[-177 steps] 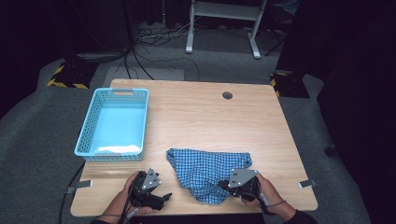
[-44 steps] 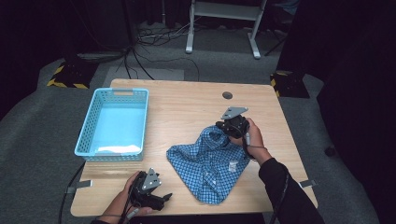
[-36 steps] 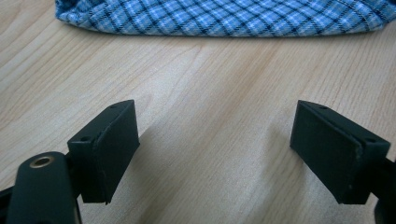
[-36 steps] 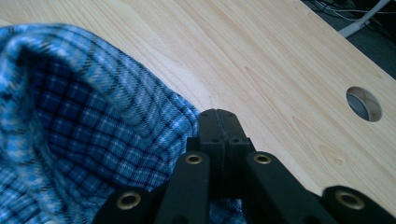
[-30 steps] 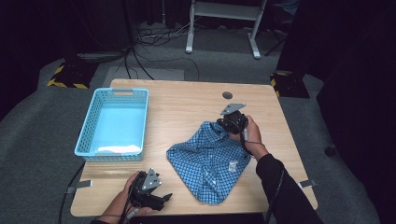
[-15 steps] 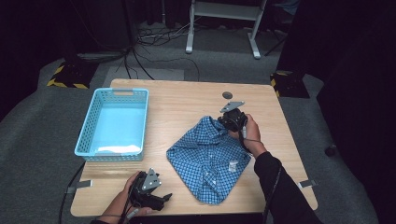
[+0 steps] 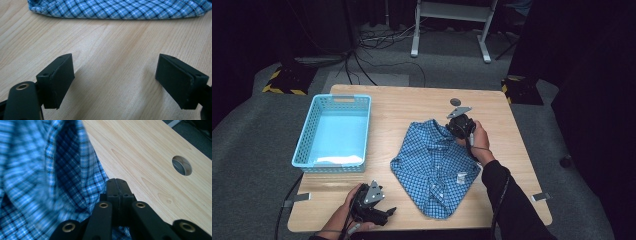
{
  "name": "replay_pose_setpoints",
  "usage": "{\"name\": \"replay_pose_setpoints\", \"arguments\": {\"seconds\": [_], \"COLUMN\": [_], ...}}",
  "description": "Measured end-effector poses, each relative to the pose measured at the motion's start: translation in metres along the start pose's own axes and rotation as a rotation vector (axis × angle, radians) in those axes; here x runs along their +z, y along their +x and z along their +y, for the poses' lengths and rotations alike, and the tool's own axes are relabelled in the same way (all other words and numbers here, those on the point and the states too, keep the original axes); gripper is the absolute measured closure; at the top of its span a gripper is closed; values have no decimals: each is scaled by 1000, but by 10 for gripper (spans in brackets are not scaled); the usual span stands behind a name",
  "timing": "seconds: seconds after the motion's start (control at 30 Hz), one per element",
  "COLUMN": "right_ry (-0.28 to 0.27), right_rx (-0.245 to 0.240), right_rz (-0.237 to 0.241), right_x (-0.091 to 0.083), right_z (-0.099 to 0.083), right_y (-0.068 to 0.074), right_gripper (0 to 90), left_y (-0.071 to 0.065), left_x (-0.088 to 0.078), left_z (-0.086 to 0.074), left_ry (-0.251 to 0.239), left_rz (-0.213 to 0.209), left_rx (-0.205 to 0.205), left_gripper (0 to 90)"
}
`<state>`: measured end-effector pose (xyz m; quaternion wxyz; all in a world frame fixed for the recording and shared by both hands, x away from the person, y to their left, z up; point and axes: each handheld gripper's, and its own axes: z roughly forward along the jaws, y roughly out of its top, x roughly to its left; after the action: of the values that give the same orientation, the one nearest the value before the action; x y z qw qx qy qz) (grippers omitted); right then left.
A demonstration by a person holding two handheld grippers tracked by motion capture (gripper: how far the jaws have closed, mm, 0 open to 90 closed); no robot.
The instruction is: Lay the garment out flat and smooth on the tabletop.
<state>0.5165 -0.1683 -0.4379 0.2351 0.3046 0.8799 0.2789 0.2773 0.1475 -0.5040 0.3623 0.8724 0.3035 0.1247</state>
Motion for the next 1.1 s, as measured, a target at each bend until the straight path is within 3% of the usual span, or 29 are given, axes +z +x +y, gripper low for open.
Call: {"name": "replay_pose_setpoints", "arguments": {"seconds": [0.6, 0.87, 1.1], "right_ry": [47, 35, 19], "right_rx": [3, 21, 46], "right_rz": [-37, -96, -118], "right_x": [16, 18, 13], "right_z": [0, -2, -4], "right_y": [0, -3, -8], "right_gripper": [871, 705, 639], "left_y": [0, 0, 0], "left_x": [0, 0, 0], "left_z": [0, 0, 0], "left_ry": [0, 0, -1], "left_rz": [0, -1, -1], "left_rx": [-1, -1, -1], "left_gripper": [152, 152, 152]}}
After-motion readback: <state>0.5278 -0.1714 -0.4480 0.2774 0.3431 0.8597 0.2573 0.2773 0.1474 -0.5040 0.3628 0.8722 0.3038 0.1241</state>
